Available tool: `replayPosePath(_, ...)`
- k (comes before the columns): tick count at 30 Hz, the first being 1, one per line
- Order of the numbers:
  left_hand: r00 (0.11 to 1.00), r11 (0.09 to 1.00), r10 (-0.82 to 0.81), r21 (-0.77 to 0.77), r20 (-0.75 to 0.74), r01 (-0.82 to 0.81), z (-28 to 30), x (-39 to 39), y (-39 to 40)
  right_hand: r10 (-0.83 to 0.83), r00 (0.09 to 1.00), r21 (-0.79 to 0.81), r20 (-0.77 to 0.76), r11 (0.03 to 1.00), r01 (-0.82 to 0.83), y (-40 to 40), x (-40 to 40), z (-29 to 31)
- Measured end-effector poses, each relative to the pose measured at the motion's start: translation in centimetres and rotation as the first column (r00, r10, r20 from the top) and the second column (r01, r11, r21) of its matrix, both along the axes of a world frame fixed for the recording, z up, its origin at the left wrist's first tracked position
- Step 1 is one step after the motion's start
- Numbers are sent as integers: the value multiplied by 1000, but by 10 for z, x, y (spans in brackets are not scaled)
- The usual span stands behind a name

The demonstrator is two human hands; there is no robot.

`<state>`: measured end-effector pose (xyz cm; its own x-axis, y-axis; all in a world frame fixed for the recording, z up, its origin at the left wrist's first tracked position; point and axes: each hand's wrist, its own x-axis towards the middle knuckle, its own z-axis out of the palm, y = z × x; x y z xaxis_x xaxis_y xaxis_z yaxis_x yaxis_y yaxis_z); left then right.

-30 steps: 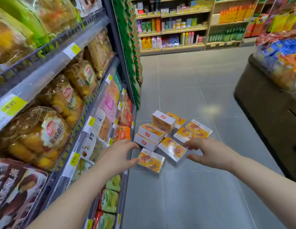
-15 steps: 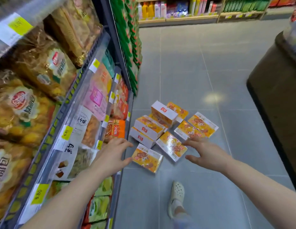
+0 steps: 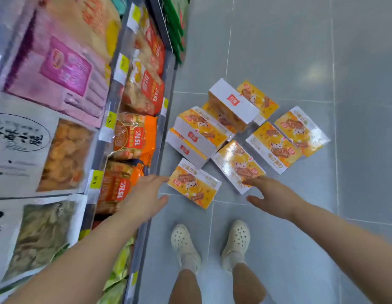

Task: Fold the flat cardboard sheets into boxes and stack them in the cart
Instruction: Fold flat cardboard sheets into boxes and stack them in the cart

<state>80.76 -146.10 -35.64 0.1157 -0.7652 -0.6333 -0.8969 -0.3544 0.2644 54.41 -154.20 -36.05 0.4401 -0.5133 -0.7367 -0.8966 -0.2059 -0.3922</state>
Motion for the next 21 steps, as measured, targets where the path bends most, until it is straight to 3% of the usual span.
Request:
replayPosePath(5,999,992,36,125,-11,-35,-130,22,-14,-169,985,154,-44,973,174,7,19,-128)
replayPosePath(11,998,983,66,174,-7,-64,-268,45,-16,-432,900,259,-56,864,431,28,41,-271)
replayPosePath(16,969,962,238,156,-69,-225,-358,53,-26,-722,681,313,-120,624,716,43,59,-373)
replayPosePath(21,877,866,463,279,-129,-416,-421,61,-21,-807,541,467,-239,393,792,62,75,-428)
